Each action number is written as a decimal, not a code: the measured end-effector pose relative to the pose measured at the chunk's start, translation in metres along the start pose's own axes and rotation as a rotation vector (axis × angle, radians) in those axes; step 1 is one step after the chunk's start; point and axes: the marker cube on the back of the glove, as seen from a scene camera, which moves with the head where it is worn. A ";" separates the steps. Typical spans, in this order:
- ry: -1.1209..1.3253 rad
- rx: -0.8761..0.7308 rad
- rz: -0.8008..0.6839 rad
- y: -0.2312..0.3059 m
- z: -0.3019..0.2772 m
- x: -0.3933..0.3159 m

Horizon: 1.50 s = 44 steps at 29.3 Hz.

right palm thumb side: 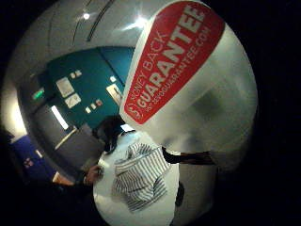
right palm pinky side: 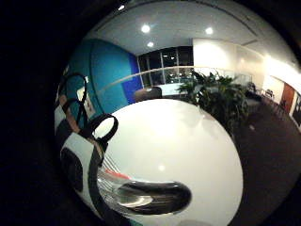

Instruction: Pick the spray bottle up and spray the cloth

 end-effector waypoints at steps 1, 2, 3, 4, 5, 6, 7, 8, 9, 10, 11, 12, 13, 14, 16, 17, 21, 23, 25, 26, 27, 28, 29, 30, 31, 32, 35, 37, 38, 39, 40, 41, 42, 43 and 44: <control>0.008 -0.019 -0.025 -0.002 0.000 -0.003; 0.013 -0.031 -0.045 -0.003 0.001 -0.005; 0.015 -0.040 -0.063 -0.005 0.002 -0.007; 0.016 -0.052 -0.082 -0.006 0.003 -0.009; 0.016 -0.072 -0.106 -0.007 0.004 -0.013; 0.017 -0.100 -0.135 -0.009 0.006 -0.017; 0.017 -0.132 -0.169 -0.010 0.007 -0.022; 0.019 -0.166 -0.206 -0.010 0.010 -0.027; 0.022 -0.197 -0.245 -0.010 0.012 -0.031; 0.029 -0.224 -0.285 -0.009 0.015 -0.035; 0.040 -0.248 -0.325 -0.008 0.017 -0.039; 0.055 -0.270 -0.364 -0.007 0.020 -0.044; 0.076 -0.294 -0.402 -0.005 0.022 -0.049; 0.104 -0.321 -0.442 -0.002 0.025 -0.054; 0.180 -0.381 -0.539 0.004 0.032 -0.065; 0.225 -0.406 -0.591 0.007 0.035 -0.070; 0.378 -0.443 -0.751 0.019 0.045 -0.088; 0.432 -0.438 -0.808 0.025 0.046 -0.097; 0.491 -0.430 -0.861 0.028 0.047 -0.101; 0.523 -0.427 -0.887 0.030 0.047 -0.102; 0.556 -0.427 -0.913 0.032 0.048 -0.103; 0.585 -0.431 -0.937 0.035 0.049 -0.104; 0.609 -0.437 -0.959 0.040 0.051 -0.105; 0.628 -0.444 -0.979 0.045 0.052 -0.107; 0.639 -0.450 -0.998 0.050 0.055 -0.109; 0.643 -0.454 -1.016 0.055 0.057 -0.110; 0.629 -0.458 -1.061 0.069 0.065 -0.116; 0.622 -0.459 -1.076 0.074 0.068 -0.118; 0.622 -0.460 -1.077 0.075 0.068 -0.118; 0.622 -0.459 -1.074 0.074 0.067 -0.119; 0.621 -0.457 -1.067 0.072 0.066 -0.120; 0.618 -0.453 -1.057 0.068 0.064 -0.121; 0.611 -0.448 -1.042 0.064 0.062 -0.124; 0.596 -0.440 -1.024 0.058 0.060 -0.129; 0.571 -0.429 -1.002 0.052 0.058 -0.135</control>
